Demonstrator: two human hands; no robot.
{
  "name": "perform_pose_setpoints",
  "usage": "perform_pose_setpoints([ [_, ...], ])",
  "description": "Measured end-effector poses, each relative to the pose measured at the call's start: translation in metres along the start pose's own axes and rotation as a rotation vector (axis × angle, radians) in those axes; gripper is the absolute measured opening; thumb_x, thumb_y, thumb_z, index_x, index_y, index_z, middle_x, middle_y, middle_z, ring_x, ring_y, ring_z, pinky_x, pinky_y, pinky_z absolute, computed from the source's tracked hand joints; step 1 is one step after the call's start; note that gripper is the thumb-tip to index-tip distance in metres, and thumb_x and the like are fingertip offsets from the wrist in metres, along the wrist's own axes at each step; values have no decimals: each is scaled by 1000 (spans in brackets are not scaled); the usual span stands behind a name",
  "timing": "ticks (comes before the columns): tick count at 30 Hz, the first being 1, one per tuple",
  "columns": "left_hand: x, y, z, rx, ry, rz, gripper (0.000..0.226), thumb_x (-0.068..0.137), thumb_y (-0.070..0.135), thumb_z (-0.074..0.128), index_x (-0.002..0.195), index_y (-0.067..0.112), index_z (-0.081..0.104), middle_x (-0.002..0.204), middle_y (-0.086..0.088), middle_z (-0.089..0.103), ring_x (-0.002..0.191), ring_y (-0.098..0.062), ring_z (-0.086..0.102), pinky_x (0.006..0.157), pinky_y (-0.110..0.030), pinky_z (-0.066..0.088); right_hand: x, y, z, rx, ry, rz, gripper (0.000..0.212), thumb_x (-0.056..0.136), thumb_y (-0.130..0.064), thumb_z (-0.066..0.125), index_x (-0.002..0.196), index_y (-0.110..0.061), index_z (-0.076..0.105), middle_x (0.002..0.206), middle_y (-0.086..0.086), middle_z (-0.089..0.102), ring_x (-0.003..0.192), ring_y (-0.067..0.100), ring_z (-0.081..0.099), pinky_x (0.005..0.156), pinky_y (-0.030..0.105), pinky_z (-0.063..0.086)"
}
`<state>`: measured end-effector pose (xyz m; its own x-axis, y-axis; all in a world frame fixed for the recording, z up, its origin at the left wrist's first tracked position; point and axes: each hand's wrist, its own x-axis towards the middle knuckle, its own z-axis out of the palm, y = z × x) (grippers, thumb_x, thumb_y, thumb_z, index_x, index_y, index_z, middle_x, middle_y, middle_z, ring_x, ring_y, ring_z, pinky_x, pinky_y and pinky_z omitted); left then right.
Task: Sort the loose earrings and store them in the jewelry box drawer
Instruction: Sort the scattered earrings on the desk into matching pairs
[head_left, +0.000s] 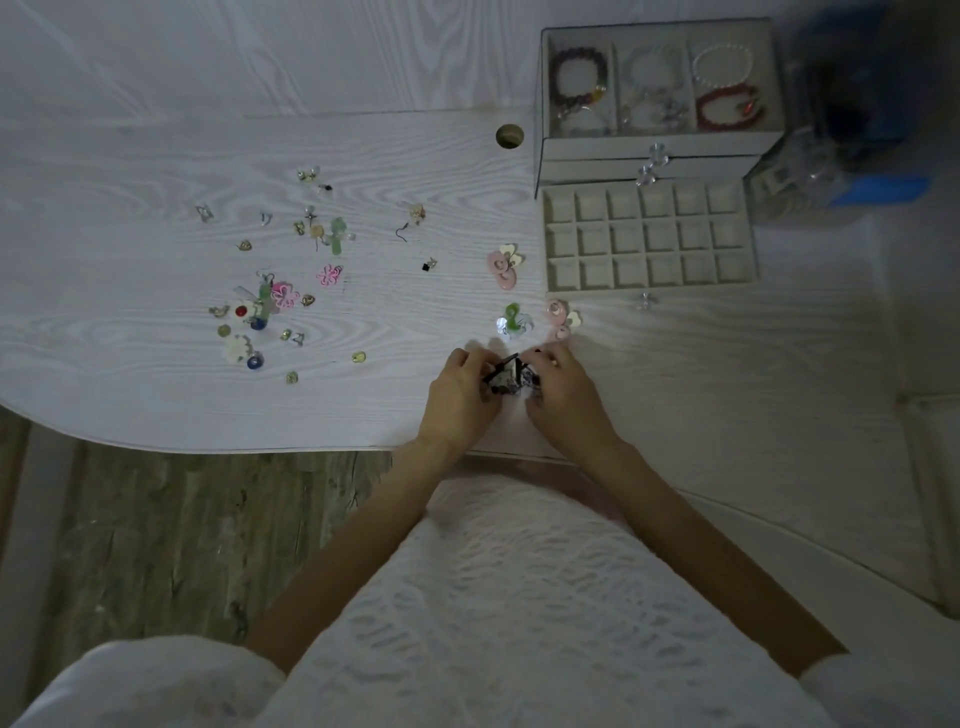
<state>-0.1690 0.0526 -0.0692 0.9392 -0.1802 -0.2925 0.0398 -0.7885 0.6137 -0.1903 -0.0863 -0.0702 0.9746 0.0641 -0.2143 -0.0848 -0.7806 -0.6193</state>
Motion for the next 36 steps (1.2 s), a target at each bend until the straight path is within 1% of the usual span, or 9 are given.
perform_pose_setpoints([
  [3, 2, -1, 0, -43, 28, -7, 37, 74, 5, 67, 110, 11, 58, 106, -11, 59, 88, -26, 62, 78, -37, 51, 4, -2, 0, 4, 23, 7, 46, 75, 10, 51, 119, -3, 52, 116, 17, 51, 101, 33, 53, 79, 36, 45],
  [6, 3, -3, 0, -44, 34, -12, 40, 74, 6, 68, 112, 10, 58, 107, -11, 60, 90, -25, 62, 78, -33, 49, 3, 1, -2, 5, 41, 30, 43, 76, 10, 54, 118, 0, 51, 121, 18, 50, 101, 33, 56, 79, 40, 48],
  [13, 7, 3, 3, -39, 36, 19, 33, 77, 8, 67, 109, 9, 61, 106, -13, 60, 92, -29, 60, 76, -31, 44, 10, -5, 0, -22, -11, 22, 33, 74, -1, 67, 105, -1, 56, 111, 16, 52, 93, 31, 57, 72, 34, 43],
  [16, 7, 2, 3, -32, 17, 40, 33, 77, 8, 67, 109, 9, 61, 106, -14, 60, 91, -29, 60, 77, -32, 45, 12, -4, -3, -86, -20, -6, 30, 75, -1, 65, 105, -1, 56, 112, 15, 51, 95, 29, 56, 71, 27, 38],
  [19, 7, 0, 2, -43, -7, 55, 34, 77, 11, 68, 110, 10, 62, 104, -13, 60, 90, -29, 60, 76, -30, 43, 14, -6, -10, -140, -65, -27, 31, 78, -2, 62, 109, -1, 56, 117, 15, 50, 100, 29, 55, 76, 29, 41],
  [24, 1, -14, -35, -39, -42, 179, 25, 87, 20, 60, 112, 16, 61, 103, -3, 62, 75, -14, 57, 70, -23, 43, 25, -11, -40, -134, -178, 3, 34, 81, -12, 63, 115, -14, 58, 117, 7, 58, 96, 25, 59, 81, 38, 50],
  [27, -7, -35, -67, -13, 66, 193, 18, 90, 19, 56, 107, 19, 64, 95, 1, 65, 71, -8, 53, 68, -25, 46, 36, -22, -55, -121, -231, -46, 35, 83, -15, 65, 116, -18, 57, 111, 2, 60, 97, 22, 59, 80, 37, 50],
  [30, -9, -69, -98, 52, 267, 80, 17, 90, 18, 56, 104, 18, 66, 92, 0, 69, 80, -15, 61, 70, -30, 49, 60, -47, -51, -124, -279, -134, 32, 86, -19, 63, 118, -20, 57, 108, 0, 62, 92, 18, 59, 77, 35, 51],
  [36, 22, -132, -153, 47, 496, -158, 26, 87, 14, 57, 113, 15, 62, 109, -6, 65, 97, -22, 59, 80, -32, 47, 118, -109, -3, -174, -236, -382, 28, 91, -13, 54, 118, -15, 58, 115, 2, 61, 104, 19, 56, 78, 31, 47],
])
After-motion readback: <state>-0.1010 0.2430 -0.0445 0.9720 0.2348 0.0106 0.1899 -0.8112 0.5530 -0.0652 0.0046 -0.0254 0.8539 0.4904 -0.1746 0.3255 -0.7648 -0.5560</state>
